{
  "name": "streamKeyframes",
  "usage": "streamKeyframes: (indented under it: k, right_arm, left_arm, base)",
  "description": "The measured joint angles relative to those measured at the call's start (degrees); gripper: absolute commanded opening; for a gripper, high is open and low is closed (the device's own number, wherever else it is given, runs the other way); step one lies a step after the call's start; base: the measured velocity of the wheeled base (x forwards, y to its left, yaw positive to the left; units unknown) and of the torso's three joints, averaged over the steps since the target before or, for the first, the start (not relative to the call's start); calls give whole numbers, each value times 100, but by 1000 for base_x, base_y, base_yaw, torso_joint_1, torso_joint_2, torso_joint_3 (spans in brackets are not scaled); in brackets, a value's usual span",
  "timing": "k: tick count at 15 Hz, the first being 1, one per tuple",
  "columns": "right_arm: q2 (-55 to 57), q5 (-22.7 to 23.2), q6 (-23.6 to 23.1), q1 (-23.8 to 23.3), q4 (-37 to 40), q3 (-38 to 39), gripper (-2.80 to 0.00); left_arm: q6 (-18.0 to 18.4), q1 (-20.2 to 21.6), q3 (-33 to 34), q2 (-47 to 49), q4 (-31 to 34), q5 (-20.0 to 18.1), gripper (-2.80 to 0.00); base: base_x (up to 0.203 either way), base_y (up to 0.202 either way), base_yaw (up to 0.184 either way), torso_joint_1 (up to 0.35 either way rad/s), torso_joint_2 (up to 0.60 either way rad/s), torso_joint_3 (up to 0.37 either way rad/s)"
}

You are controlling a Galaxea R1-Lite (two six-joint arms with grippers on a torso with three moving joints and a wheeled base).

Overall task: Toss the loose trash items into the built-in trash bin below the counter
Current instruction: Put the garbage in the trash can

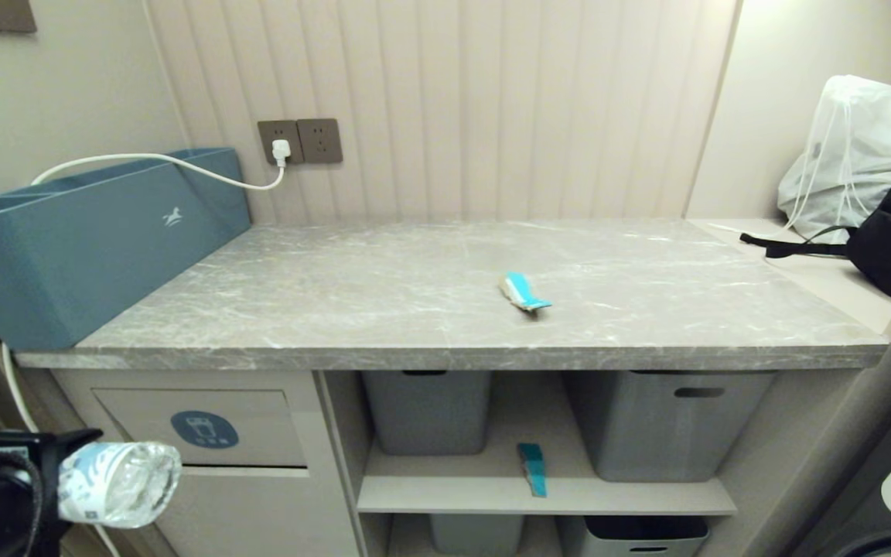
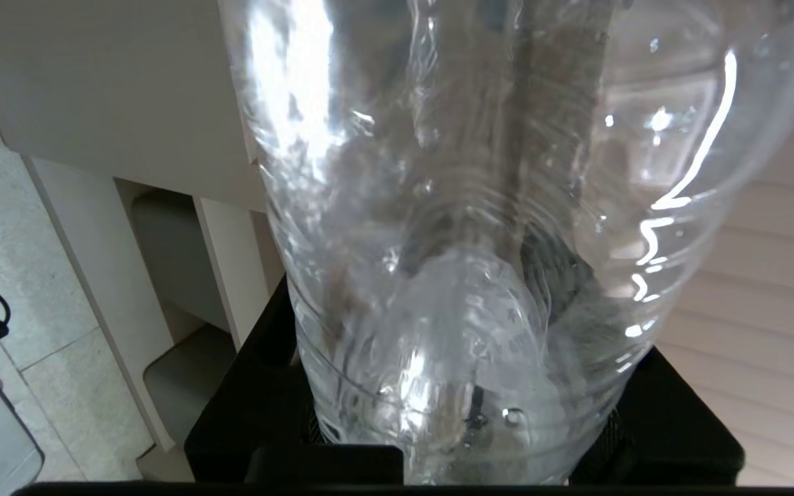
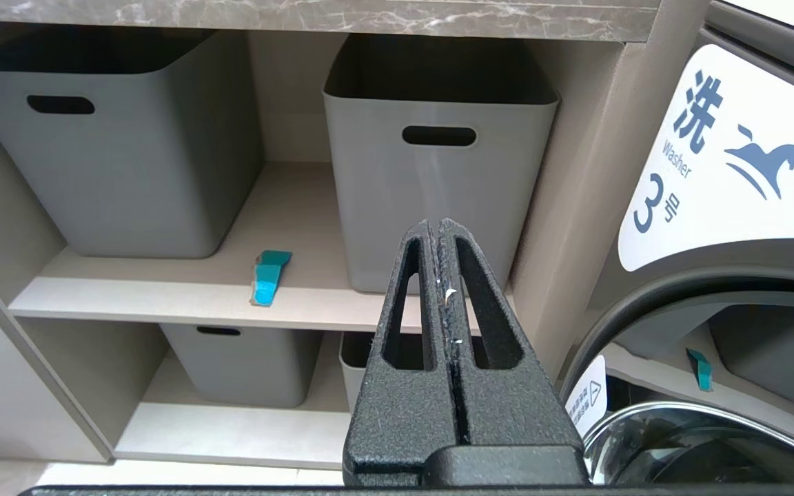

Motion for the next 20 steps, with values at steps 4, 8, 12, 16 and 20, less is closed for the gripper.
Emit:
streamKeyframes:
  k: [4,8,12,16,20]
  right_arm:
    - [0,2,9,0,2,0,-280]
    - [0,0,51,0,5,0,-280]
    - [0,0,99,0,5,0,-280]
    - [0,0,94,0,5,0,-280]
    - [0,0,91,0,5,0,-280]
  left_arm:
    - [-2,17,0,106,0,21,-280]
    - [13,67,-10,198,5,37,-280]
    - [24,342,-48,530,-120,36,-280]
    - [29,754,9,1118,-611,23,-280]
    - [8,805,318,1639,-1281,45,-280]
  base:
    - [0,0,0,0,0,0]
    - [0,0,0,0,0,0]
    - [0,0,0,0,0,0]
    - [0,0,0,0,0,0]
    - [0,0,0,0,0,0]
